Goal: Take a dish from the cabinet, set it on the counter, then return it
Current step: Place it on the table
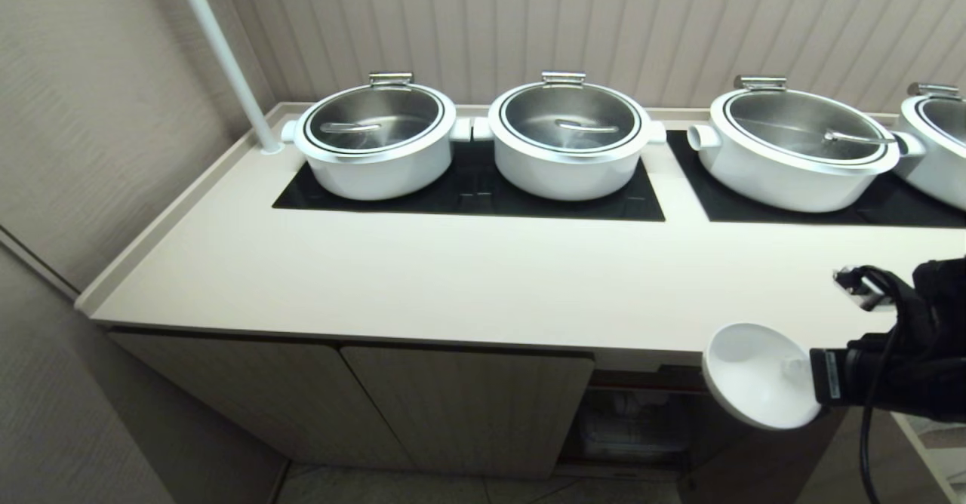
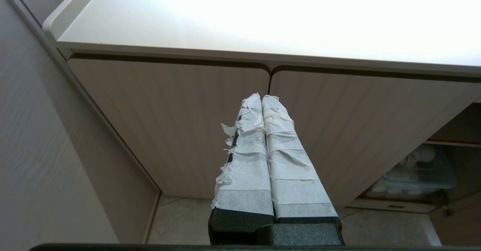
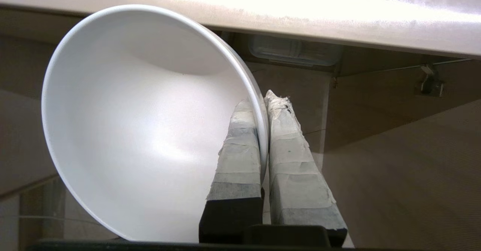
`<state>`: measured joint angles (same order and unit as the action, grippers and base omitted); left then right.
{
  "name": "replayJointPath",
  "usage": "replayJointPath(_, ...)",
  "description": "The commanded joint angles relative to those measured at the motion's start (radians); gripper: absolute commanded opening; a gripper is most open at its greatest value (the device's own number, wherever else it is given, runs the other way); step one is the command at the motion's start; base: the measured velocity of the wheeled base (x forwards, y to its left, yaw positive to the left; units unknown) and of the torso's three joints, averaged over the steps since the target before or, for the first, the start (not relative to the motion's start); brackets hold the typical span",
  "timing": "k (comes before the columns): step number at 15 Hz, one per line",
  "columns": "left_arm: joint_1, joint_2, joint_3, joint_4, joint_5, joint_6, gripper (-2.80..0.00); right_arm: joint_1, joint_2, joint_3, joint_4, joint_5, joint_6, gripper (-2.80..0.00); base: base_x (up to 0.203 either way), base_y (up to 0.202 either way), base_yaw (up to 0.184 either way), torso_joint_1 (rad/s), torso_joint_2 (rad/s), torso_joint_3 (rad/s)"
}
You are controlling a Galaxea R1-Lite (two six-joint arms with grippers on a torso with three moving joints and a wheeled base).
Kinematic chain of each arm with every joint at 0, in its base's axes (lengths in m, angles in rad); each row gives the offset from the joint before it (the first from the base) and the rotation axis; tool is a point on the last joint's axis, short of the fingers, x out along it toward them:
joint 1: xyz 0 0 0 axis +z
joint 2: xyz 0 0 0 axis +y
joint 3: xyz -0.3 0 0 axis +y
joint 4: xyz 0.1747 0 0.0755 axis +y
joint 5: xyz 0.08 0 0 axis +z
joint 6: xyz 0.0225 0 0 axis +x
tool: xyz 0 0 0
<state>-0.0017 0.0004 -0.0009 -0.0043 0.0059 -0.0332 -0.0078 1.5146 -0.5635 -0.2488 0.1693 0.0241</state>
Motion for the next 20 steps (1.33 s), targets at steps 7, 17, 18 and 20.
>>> replayJointPath(7, 0.000, 0.000, 0.000, 0.000, 0.000, -0.001, -2.80, 0.076, 0.172, -0.251, 0.130, -0.043, 0.191, -2.80, 0.000, 0.000, 0.000, 0.000, 0.00, 0.000)
replayJointPath(17, 0.000, 0.000, 0.001, 0.000, 0.000, -0.001, -2.80, 0.089, 0.322, -0.541, 0.285, -0.094, 0.399, -2.80, 0.000, 0.000, 0.000, 0.000, 0.00, 0.000)
replayJointPath(18, 0.000, 0.000, 0.001, 0.000, 0.000, -0.001, -2.80, 0.088, 0.340, -0.584, 0.308, -0.095, 0.419, -2.80, 0.000, 0.000, 0.000, 0.000, 0.00, 0.000)
replayJointPath(20, 0.000, 0.000, 0.001, 0.000, 0.000, -0.001, -2.80, 0.085, 0.377, -0.652, 0.353, -0.119, 0.436, -2.80, 0.000, 0.000, 0.000, 0.000, 0.00, 0.000)
